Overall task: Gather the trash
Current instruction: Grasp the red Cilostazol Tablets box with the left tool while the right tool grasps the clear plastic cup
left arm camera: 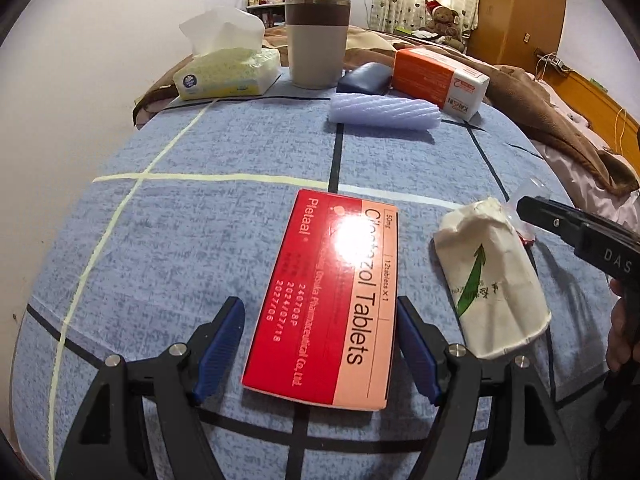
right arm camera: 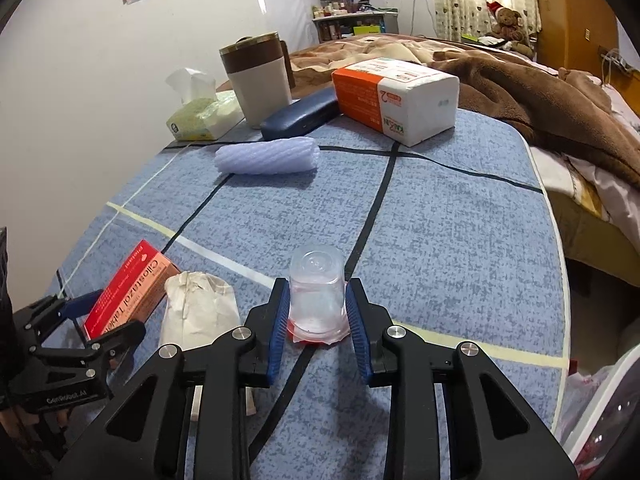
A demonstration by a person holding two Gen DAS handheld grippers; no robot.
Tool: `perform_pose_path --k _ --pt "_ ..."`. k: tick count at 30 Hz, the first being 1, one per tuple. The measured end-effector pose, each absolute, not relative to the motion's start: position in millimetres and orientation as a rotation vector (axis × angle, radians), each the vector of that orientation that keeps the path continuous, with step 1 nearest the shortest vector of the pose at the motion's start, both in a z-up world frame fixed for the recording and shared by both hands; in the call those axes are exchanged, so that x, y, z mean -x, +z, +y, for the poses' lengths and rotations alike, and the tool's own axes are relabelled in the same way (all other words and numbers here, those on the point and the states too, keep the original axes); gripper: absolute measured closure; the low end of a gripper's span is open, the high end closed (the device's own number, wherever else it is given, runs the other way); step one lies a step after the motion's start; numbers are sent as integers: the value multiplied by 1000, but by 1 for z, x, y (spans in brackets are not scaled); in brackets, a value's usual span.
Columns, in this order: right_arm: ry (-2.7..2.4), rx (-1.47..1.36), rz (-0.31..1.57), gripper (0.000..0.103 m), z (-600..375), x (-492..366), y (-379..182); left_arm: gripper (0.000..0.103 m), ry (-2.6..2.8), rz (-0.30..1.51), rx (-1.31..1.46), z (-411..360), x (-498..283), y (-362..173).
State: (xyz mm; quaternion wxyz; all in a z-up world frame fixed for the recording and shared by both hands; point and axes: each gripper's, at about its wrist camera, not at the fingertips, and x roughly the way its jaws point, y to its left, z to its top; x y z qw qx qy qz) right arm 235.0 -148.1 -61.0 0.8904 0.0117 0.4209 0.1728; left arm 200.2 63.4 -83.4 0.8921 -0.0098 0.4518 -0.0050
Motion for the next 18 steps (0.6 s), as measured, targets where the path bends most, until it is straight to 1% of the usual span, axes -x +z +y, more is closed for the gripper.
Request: perform_pose_path --k 2,4,5,18 --pt "347 2 871 71 -145 -236 -62 27 -13 935 19 63 -202 -83" --pt "347 15 874 71 -144 -238 -63 36 -16 926 21 64 -203 -82" --pt "343 19 872 71 -144 -238 -64 36 -18 926 19 64 -204 -82" --pt "348 -13 845 72 -147 -230 -61 37 -59 887 66 66 -198 -72"
